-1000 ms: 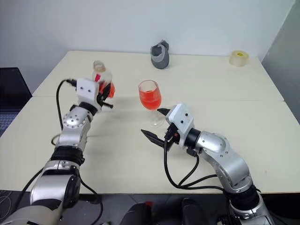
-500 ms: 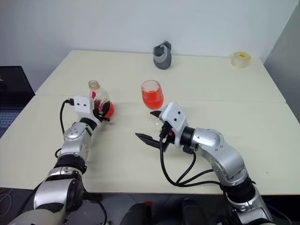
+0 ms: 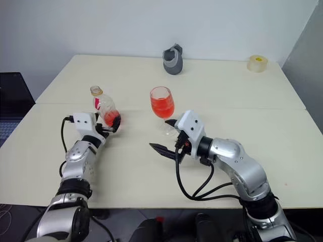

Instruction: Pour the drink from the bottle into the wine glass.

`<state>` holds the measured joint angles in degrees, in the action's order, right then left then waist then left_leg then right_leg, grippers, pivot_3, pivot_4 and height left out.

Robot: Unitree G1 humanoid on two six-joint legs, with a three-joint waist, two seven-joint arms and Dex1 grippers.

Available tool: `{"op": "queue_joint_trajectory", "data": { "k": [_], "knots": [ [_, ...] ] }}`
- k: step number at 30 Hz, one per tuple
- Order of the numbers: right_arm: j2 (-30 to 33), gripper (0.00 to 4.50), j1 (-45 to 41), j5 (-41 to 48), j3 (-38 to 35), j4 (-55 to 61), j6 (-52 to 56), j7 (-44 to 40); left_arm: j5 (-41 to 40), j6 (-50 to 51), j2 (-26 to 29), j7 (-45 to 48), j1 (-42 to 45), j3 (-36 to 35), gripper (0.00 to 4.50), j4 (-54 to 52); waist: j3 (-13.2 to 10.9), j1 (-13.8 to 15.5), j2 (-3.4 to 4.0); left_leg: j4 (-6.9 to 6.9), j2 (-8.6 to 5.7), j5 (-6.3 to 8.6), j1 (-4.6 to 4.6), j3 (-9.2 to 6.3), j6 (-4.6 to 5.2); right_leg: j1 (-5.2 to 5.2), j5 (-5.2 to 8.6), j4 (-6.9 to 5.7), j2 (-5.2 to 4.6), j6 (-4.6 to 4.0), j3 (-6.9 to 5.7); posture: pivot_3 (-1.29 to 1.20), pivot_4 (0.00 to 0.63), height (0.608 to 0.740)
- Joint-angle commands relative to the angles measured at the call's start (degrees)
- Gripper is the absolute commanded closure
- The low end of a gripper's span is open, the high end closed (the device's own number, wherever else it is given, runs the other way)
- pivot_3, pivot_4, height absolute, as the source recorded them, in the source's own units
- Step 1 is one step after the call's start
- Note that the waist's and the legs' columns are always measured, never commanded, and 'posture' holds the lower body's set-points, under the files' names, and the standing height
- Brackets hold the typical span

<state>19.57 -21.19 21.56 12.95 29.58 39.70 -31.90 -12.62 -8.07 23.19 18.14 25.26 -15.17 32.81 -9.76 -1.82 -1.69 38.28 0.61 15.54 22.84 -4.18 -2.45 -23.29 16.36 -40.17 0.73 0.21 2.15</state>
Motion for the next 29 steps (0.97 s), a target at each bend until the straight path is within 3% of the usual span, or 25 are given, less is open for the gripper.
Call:
{"op": "queue_joint_trajectory", "data": {
  "k": [1,7,11,16,21,29],
  "knots": [
    [-0.7,0.0,4.4,-1.0,-2.9,2.1,-3.1,3.3,-1.7,6.9,-0.1,-2.6,-6.0,-1.5,0.03,-13.9,0.0,0.1,0.0,-0.05,0.0,0.0,-0.01,0.01,0.0,0.0,0.0,0.05,-0.02,0.0,0.02,0.0,0.15,0.74],
    [-2.7,0.0,13.4,-5.8,-7.9,-3.7,-15.5,8.3,-3.7,17.0,0.0,-4.1,-17.2,-1.8,0.03,-35.3,0.1,0.3,-0.06,-0.06,-0.03,0.0,-0.08,0.0,-0.01,0.12,0.0,0.09,-0.03,0.0,0.0,0.0,0.15,0.74],
    [-8.0,0.0,13.8,-7.7,-12.5,-12.6,-25.5,13.8,-2.5,18.1,-1.0,-6.5,-20.2,-2.3,0.03,-41.9,0.1,0.3,-0.06,-0.13,-0.04,0.0,-0.17,0.07,-0.01,0.13,0.0,0.1,-0.02,0.0,0.05,0.0,0.15,0.74],
    [-12.6,0.0,11.3,-10.8,-15.5,-22.7,-34.5,19.1,-1.8,19.5,-2.2,-7.0,-20.9,-0.4,0.03,-45.0,0.1,0.2,-0.04,-0.23,0.0,0.0,-0.27,0.2,-0.01,0.13,0.0,0.09,0.03,0.0,0.17,0.0,0.15,0.74],
    [-12.3,0.0,9.0,-13.5,-17.7,-30.0,-39.3,22.6,-1.0,19.6,-2.0,-4.1,-21.7,2.7,0.03,-45.7,0.1,0.3,-0.03,-0.24,-0.01,0.0,-0.29,0.27,-0.01,0.13,0.0,0.1,0.03,0.0,0.22,0.0,0.15,0.74],
    [-12.2,0.0,9.0,-13.6,-17.4,-31.8,-40.0,21.4,-0.2,18.1,-1.9,-2.7,-21.6,3.3,0.03,-44.7,0.0,0.2,-0.03,-0.27,0.01,0.0,-0.31,0.31,-0.01,0.12,0.0,0.1,0.04,0.0,0.26,0.0,0.15,0.74]
  ]
}}
